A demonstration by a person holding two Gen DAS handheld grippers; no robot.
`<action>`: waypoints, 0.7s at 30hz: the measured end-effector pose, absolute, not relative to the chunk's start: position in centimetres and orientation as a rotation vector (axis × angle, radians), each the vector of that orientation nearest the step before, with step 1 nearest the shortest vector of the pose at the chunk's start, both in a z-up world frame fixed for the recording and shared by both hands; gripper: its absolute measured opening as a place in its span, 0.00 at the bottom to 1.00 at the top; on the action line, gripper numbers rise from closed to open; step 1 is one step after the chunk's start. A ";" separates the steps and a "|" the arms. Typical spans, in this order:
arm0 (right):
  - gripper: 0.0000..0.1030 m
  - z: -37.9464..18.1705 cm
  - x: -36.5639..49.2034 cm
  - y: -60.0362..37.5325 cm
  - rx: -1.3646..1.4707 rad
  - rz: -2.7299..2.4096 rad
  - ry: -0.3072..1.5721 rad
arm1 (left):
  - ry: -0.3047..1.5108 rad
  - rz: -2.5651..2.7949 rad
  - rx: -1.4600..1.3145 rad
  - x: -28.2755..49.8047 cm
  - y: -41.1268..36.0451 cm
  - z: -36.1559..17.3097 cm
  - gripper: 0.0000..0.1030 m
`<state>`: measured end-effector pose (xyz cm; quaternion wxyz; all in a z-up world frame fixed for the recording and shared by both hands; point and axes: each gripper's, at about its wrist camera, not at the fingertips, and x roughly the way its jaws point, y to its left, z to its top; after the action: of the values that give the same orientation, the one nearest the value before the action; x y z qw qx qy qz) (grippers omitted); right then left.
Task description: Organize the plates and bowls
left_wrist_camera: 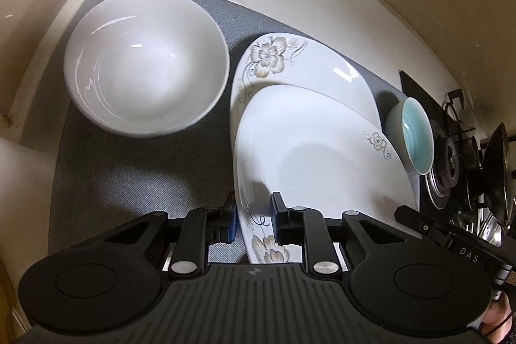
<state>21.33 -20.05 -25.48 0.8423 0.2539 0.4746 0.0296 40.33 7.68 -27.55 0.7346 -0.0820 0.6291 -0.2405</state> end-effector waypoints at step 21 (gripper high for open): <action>0.12 -27.7 23.8 -21.3 0.566 0.032 0.957 | 1.350 -0.449 -0.048 41.0 4.8 -28.5 0.24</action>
<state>23.76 -21.30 -27.75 0.8492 0.2686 0.4543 0.0152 40.96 4.79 -28.47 0.7573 -0.0219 0.6194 -0.2058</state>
